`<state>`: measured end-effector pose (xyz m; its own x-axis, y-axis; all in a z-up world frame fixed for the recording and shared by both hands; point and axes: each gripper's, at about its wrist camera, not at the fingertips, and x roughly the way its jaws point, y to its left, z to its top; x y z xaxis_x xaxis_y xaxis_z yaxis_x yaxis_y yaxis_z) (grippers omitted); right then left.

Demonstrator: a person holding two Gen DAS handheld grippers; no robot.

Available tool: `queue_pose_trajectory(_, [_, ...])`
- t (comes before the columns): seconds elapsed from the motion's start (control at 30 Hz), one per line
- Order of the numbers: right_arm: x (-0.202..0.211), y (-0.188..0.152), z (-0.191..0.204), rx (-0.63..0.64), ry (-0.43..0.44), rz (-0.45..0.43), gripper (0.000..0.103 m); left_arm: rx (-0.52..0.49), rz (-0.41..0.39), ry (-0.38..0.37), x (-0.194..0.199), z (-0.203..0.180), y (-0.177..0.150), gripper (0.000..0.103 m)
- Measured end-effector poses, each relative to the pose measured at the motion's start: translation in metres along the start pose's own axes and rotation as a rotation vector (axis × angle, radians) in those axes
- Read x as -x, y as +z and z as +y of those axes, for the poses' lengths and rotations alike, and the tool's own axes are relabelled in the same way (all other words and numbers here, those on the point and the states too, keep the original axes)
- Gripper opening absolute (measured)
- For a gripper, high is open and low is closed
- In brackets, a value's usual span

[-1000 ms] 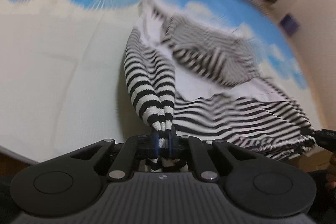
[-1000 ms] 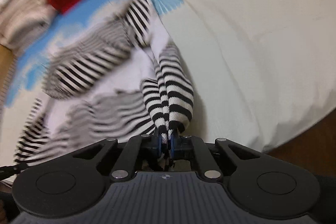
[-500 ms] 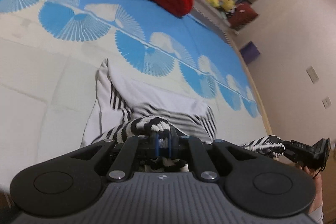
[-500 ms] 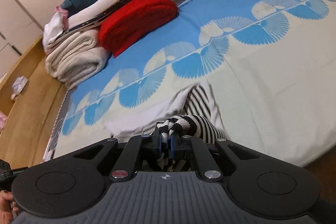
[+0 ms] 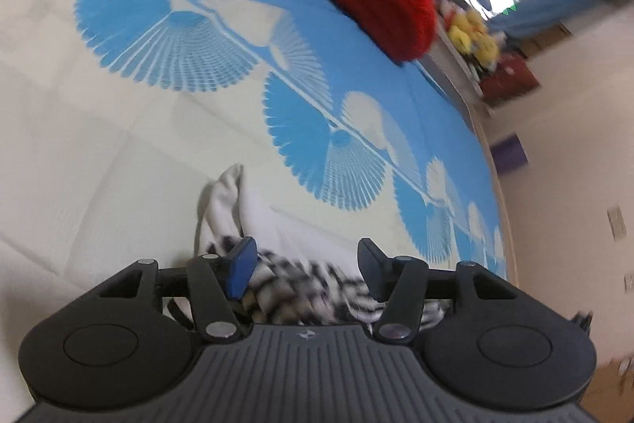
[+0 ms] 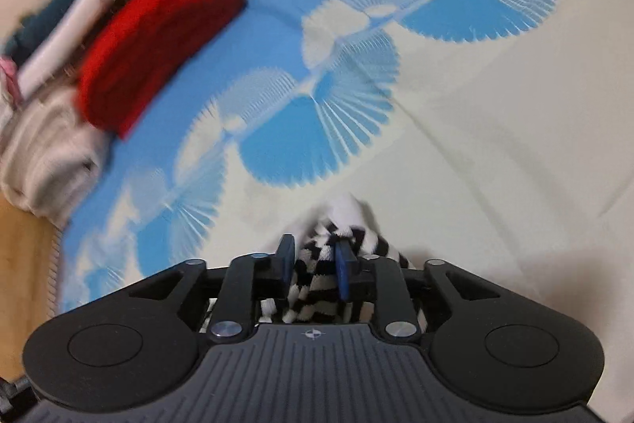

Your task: Fold small clothes

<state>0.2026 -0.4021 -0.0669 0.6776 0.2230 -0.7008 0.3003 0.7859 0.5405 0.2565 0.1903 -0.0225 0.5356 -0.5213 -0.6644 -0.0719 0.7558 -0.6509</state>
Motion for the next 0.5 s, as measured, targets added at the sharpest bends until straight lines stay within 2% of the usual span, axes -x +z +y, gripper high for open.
queue_pose_trajectory(0.1, [0.010,0.002,-0.001,0.020,0.041,-0.031,0.028,-0.041,0.046,-0.009,0.004,-0.003,-0.009,0.061])
queue_pose_trajectory(0.2, [0.012,-0.006,-0.003,0.040,0.103,0.021,0.037,-0.096,0.117,0.007,0.000,-0.008,-0.027,0.061])
queue_pose_trajectory(0.3, [0.006,-0.025,0.000,0.104,0.145,0.115,0.051,-0.131,0.168,-0.006,-0.010,-0.012,-0.047,0.061])
queue_pose_trajectory(0.4, [-0.012,-0.044,0.002,0.133,0.102,0.224,0.054,-0.140,0.188,-0.017,-0.024,-0.019,-0.055,0.061])
queue_pose_trajectory(0.5, [-0.024,-0.049,0.008,0.150,0.100,0.247,0.054,-0.124,0.206,-0.036,-0.044,-0.025,-0.054,0.061])
